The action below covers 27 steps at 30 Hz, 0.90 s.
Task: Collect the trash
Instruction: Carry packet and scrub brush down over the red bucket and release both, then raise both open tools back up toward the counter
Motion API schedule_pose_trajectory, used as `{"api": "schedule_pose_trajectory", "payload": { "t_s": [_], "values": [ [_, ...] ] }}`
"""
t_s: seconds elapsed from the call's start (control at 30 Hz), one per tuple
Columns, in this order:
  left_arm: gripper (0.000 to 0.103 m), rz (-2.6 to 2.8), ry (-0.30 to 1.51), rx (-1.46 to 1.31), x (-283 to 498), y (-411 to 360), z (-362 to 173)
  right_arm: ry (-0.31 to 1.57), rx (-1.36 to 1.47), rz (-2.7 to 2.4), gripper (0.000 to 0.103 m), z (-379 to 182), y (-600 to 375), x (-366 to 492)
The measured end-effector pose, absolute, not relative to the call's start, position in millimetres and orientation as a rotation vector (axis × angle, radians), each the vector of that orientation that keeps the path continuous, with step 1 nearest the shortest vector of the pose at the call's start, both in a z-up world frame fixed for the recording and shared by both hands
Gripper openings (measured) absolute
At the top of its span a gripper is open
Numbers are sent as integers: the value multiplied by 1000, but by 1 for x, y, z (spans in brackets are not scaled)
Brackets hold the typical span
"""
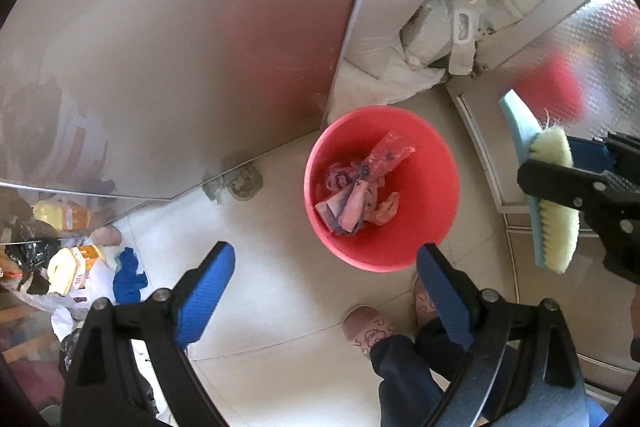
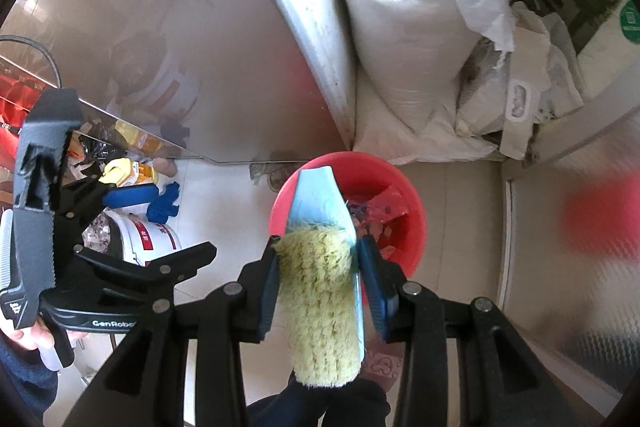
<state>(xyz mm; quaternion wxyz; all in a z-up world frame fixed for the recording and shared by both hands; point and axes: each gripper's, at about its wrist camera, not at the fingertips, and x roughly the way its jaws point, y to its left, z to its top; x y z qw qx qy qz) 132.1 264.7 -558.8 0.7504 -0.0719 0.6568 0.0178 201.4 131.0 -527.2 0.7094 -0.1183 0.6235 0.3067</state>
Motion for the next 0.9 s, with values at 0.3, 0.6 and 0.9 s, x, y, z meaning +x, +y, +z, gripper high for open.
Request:
{"api": "schedule_pose_trajectory", "payload": {
  "t_s": [0.3, 0.6, 0.9],
  "values": [
    [91, 39, 1443, -126, 131, 263, -558, 1357, -290, 675, 75, -534, 136, 200],
    [91, 0, 1391, -99, 132, 241, -477, 1353, -262, 649, 83, -470, 113, 198],
    [91, -63, 1260, -46, 138, 200, -294, 1229, -205, 578, 102, -292, 73, 190]
  ]
}}
